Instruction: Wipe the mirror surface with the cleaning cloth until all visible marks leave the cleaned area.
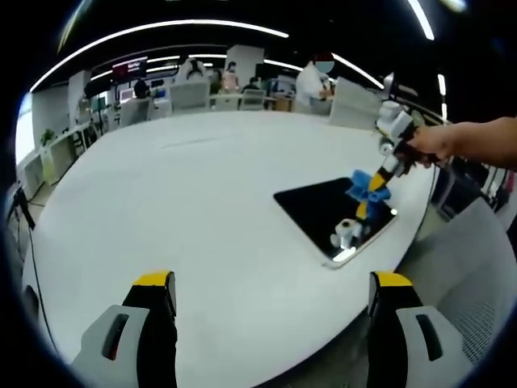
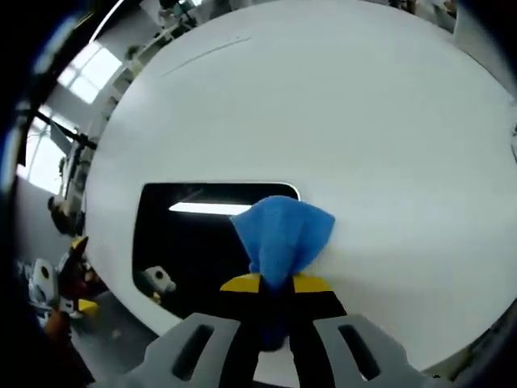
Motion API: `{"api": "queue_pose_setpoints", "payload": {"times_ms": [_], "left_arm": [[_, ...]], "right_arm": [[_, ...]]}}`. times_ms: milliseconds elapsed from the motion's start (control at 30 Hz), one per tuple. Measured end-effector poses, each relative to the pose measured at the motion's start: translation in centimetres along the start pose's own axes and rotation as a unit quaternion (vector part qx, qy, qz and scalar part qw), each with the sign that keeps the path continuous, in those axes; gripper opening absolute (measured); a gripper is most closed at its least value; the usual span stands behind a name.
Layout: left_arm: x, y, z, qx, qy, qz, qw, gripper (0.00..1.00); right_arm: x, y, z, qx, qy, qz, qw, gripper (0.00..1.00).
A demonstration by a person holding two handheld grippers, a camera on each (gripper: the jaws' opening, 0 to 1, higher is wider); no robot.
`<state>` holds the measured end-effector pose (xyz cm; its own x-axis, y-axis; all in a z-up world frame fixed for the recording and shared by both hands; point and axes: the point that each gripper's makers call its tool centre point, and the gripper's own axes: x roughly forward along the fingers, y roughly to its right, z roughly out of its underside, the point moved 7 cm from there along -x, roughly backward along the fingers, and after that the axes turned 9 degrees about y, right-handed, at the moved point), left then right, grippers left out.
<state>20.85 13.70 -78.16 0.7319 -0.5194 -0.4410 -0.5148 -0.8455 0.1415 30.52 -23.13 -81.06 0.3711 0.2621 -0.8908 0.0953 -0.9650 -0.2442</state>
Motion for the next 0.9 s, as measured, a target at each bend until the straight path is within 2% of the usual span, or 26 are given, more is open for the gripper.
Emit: {"api": "queue_pose_setpoints", "payload": {"times_ms": [467,900], "left_arm": [[0.0,-0.1,0.0,-0.003,0.000,0.001,1.0000,0.99],[0.0,-0.1,-0.1,-0.006,0.005,0.002,1.0000,0.99]], "right_arm": [[0.0,0.1,0.2,0.008,0.011,0.011,0.9998,0.07],[-0.6,-0.5,1.0,-0.006,0.019,0.024,0.9995,0.07]]}}
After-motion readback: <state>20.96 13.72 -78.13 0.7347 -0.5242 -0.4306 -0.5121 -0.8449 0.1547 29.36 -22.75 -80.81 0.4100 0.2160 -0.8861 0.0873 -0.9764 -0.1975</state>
